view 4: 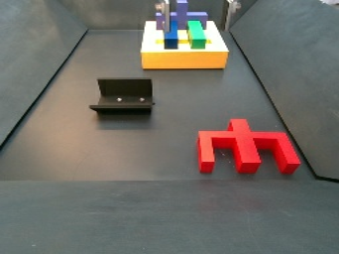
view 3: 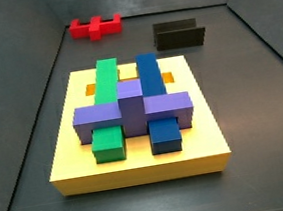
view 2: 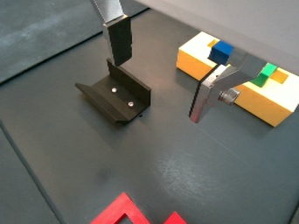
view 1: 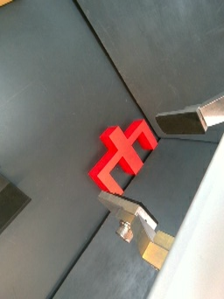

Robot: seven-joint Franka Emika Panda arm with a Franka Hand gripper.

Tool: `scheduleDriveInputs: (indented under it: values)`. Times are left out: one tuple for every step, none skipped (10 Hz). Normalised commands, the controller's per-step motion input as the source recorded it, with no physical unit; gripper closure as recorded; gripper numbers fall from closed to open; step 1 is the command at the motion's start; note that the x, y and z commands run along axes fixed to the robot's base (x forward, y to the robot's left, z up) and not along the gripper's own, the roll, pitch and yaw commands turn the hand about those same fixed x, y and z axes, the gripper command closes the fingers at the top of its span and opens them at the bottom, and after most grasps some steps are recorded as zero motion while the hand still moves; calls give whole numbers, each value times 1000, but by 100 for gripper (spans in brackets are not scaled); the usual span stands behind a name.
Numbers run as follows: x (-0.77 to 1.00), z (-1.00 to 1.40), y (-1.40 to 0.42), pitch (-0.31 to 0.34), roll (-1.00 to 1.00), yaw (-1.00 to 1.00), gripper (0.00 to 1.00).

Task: Pick up the red object. Move up. Place the red object on the fixture. Regrasp the red object. Move to above the board. Insert the red object.
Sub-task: Pick up the red object.

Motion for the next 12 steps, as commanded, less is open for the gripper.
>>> scheduleDriveInputs:
  values:
    - [3, -40, 0, 0, 0, 0, 0]
    - [-17, -729, 331, -136, -80, -34, 0]
    - [-397, -591, 557, -237, -166, -114, 0]
    - [-714, -617, 591, -260, -144, -126, 0]
    - [-794, -683, 543, -250, -127, -146, 0]
    - [-880, -743, 409, -246, -123, -146, 0]
    - [-597, -423, 246, -263, -289, 0, 0]
    - [-537, -686, 131, -183, -171, 0, 0]
    - [-540, -703, 94, -194, -151, 0, 0]
    - [-303, -694, 23, -174, -166, -37, 0]
    - [-114, -400, 11, -107, -104, -94, 0]
    - [0, -297, 0, -19, -20, -29, 0]
